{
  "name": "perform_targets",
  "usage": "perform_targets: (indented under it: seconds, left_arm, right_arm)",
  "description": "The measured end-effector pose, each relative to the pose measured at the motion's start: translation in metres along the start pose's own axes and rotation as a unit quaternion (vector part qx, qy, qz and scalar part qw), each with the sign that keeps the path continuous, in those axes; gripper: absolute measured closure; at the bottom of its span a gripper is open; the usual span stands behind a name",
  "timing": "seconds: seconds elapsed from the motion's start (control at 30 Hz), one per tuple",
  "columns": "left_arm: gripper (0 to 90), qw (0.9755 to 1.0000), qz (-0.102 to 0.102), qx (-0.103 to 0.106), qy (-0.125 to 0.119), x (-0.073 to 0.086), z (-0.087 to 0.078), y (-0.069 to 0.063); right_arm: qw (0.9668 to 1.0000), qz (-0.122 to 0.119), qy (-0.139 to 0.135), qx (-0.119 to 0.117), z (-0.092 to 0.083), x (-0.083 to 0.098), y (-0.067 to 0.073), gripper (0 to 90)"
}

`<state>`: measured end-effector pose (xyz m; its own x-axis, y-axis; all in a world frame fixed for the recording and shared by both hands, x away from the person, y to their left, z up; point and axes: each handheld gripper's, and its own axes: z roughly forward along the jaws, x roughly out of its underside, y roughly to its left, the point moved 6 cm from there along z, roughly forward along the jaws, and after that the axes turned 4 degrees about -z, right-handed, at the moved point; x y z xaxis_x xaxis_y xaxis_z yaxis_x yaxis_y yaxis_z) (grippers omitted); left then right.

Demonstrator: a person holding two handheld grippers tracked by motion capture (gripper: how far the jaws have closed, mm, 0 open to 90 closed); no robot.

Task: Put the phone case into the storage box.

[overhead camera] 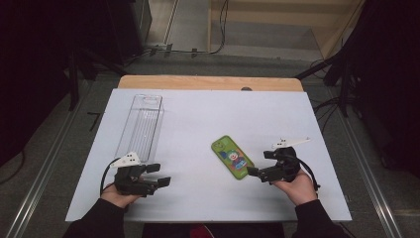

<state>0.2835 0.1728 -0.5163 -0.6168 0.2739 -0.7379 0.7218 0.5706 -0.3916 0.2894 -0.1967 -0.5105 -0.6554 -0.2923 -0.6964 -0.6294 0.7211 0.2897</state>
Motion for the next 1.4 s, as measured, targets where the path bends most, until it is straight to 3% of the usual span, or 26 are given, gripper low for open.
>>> perform_targets:
  seconds: [0.57, 1.4]
  left_arm:
    - [26.4, 1.0, -0.001, 0.001, 0.001, 0.0, 0.001, 0.0]
    - [26.4, 1.0, -0.002, 0.003, 0.003, 0.0, 0.001, 0.0]
  right_arm:
    - [0.9999, -0.004, -0.001, 0.016, 0.014, -0.024, -0.002, 0.0]
    - [0.9993, -0.022, 0.013, 0.027, 0.044, -0.054, 0.006, 0.0]
